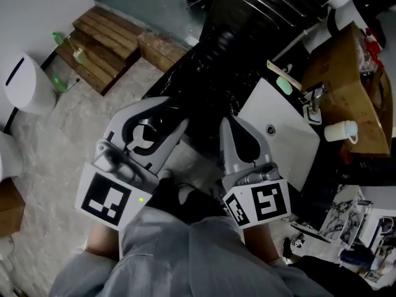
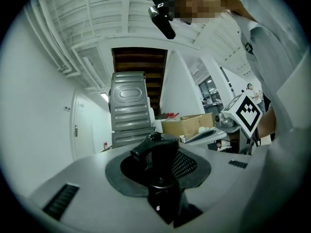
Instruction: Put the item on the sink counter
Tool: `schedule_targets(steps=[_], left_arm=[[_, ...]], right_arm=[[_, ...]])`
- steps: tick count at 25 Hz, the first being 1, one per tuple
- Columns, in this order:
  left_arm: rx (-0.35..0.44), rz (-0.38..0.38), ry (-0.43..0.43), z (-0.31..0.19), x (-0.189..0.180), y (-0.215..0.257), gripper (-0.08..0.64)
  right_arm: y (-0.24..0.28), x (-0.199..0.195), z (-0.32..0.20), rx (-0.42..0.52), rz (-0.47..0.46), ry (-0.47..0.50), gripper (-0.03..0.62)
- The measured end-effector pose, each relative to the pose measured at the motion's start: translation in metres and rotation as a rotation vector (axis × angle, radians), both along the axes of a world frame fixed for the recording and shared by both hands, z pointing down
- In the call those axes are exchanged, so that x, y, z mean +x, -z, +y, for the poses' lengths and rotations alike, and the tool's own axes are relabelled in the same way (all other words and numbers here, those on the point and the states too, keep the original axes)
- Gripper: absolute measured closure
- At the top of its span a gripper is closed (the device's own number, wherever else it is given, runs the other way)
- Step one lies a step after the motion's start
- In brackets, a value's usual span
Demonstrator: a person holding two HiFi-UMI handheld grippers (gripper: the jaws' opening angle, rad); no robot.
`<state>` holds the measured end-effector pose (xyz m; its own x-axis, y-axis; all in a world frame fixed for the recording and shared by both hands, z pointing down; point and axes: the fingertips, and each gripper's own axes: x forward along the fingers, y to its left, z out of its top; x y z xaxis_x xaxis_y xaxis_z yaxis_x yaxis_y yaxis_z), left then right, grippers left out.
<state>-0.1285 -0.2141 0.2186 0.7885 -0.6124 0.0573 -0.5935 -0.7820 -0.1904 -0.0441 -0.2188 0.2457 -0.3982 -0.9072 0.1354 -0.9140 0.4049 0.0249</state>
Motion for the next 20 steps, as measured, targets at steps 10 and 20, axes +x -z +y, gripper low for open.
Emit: schedule_targets(steps=[10,20], left_arm=[[-0.041,0.015,-0.179,-0.026,0.033,-0.015,0.439],[-0.046,0.007,-0.266,-0.02,0.076,-0.018,0.439]], right_arm=[[-0.008,0.033,0.001,-0.034,0.024,-0.194,0.595],[-0.01,0.08,0.019,-0.049,0.016,-0.31,0.595]])
